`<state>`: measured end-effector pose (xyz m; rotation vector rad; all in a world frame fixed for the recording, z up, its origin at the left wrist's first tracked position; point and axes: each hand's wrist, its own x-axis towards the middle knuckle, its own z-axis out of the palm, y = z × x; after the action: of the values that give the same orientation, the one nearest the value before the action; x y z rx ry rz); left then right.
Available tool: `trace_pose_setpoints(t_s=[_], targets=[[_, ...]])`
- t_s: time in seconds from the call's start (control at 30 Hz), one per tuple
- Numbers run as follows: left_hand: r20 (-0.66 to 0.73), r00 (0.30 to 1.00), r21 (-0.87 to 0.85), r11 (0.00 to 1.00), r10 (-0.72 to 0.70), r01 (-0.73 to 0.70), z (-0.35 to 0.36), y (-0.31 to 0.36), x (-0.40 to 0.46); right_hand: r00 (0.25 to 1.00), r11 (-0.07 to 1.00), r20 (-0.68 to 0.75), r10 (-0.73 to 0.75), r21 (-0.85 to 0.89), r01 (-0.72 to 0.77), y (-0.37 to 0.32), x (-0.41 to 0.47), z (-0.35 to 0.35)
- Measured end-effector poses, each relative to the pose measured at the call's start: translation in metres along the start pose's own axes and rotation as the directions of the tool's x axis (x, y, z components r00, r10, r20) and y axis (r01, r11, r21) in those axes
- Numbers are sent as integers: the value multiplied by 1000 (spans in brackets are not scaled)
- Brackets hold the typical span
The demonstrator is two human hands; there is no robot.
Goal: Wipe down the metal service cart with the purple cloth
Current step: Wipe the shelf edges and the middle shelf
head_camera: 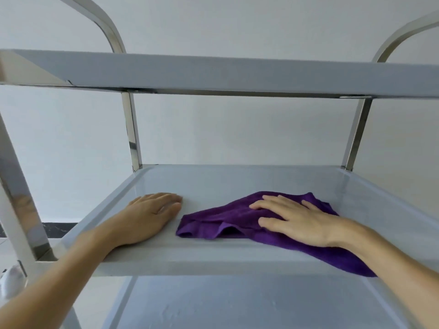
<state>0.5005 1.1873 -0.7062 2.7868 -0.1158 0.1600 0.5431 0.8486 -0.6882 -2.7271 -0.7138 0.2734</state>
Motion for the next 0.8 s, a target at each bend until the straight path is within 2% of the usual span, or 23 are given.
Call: trace_pose_setpoints(t_s=[0.1, 0.2, 0.3, 0.4, 0.57, 0.67, 0.73, 0.8], targets=[[-27, 1000, 4, 1000, -10, 10, -2, 2, -2, 989, 972, -12, 146, 189, -142, 28, -11, -26], [-85, 996, 53, 999, 13, -9, -5, 15, 2, 960, 927, -142, 243, 326, -187, 28, -5, -28], [-98, 994, 63, 997, 39, -33, 0, 38, 14, 913, 948, -259, 315, 143, -286, 8, 20, -9], [-1, 1000, 86, 996, 27, -27, 15, 58, 23, 927, 949, -226, 299, -27, -313, -18, 43, 10], [14, 999, 83, 996, 31, -32, 23, 59, 22, 989, 991, -97, 108, -68, -115, -35, 40, 25], [29, 999, 88, 996, 20, -23, 20, 57, 20, 995, 996, -97, 31, -75, -38, -19, 12, 28], [43, 999, 105, 994, 18, -23, 20, 58, 20, 988, 993, -141, 64, -92, -77, 6, -9, 19], [53, 998, 122, 992, 26, -32, 21, 58, 20, 967, 973, -188, 171, -125, -196, 40, -25, 4]])
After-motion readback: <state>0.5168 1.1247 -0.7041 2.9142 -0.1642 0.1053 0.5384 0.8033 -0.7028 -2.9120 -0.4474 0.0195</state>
